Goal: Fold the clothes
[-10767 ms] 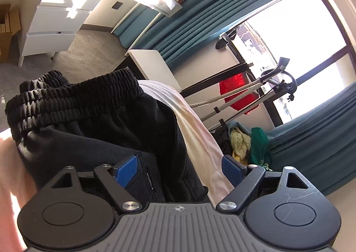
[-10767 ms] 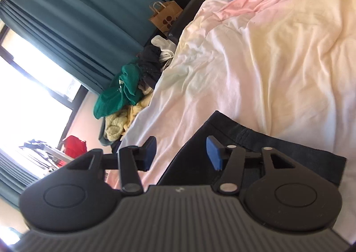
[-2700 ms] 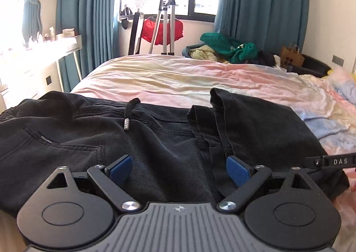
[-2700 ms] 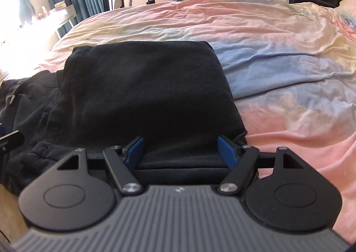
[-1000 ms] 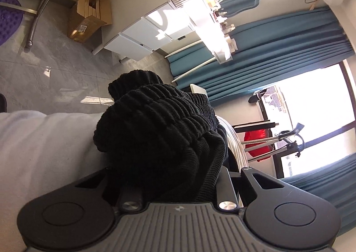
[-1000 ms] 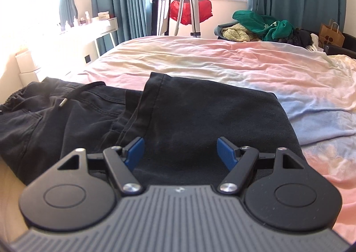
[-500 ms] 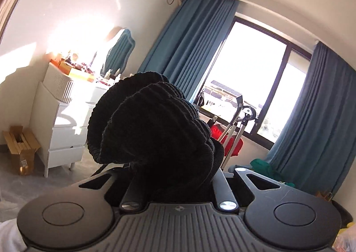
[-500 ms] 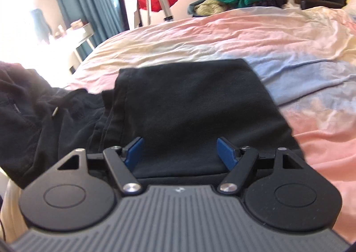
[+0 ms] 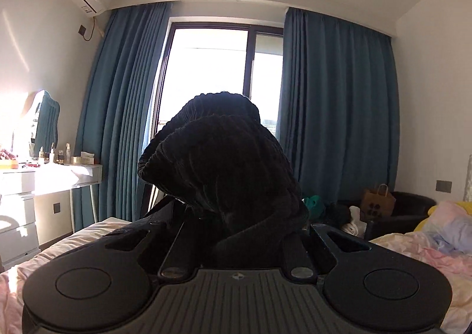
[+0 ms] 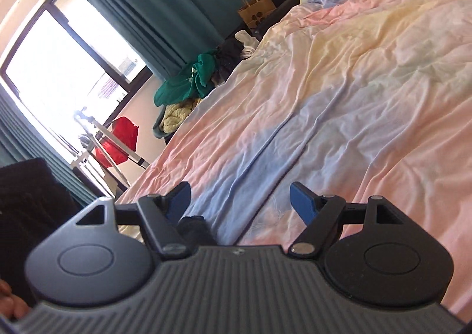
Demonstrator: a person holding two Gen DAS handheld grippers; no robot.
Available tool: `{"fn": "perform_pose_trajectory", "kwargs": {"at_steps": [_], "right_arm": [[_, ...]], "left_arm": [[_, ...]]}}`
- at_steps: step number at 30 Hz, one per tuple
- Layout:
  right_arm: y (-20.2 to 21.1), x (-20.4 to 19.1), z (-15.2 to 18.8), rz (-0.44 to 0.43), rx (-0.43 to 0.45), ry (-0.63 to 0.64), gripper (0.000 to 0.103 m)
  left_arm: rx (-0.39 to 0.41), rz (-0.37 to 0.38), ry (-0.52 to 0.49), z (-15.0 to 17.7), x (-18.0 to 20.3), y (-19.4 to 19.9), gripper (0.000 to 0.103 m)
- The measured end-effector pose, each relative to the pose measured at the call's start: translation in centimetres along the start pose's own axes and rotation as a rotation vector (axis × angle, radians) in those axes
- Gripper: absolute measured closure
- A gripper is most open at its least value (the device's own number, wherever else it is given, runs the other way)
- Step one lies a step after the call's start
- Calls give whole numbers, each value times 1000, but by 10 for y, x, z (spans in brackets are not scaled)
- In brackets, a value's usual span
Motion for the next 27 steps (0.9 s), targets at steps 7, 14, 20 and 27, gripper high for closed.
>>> {"fn": "perform_pose_trajectory", "kwargs": {"at_steps": [7,14,20,27], "right_arm": [[-12,7,-11,-114,-20,-2,26],[-25,0,-13,-226,-105,19,26],[-38,-1,-5,-319,-240,-33,26],[-37,-12,5,-301,-286,6,25]], "left_arm": [[-244,117,-224,89,68,-56,91],[-369,153,-381,126,71,-75,76],[-396,167,-548,152,19,-33,16],[-303,167,-627,159,-65,28,9]]}}
Point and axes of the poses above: each gripper's, at about its wrist camera, not at the fingertips, and y roughly against the way its jaws point, x to its right, z to its underside, the point moved 2 cm from there along -y, roughly the way its jaws point, and after that the axes turned 15 degrees about -x, right-handed, at the moved point
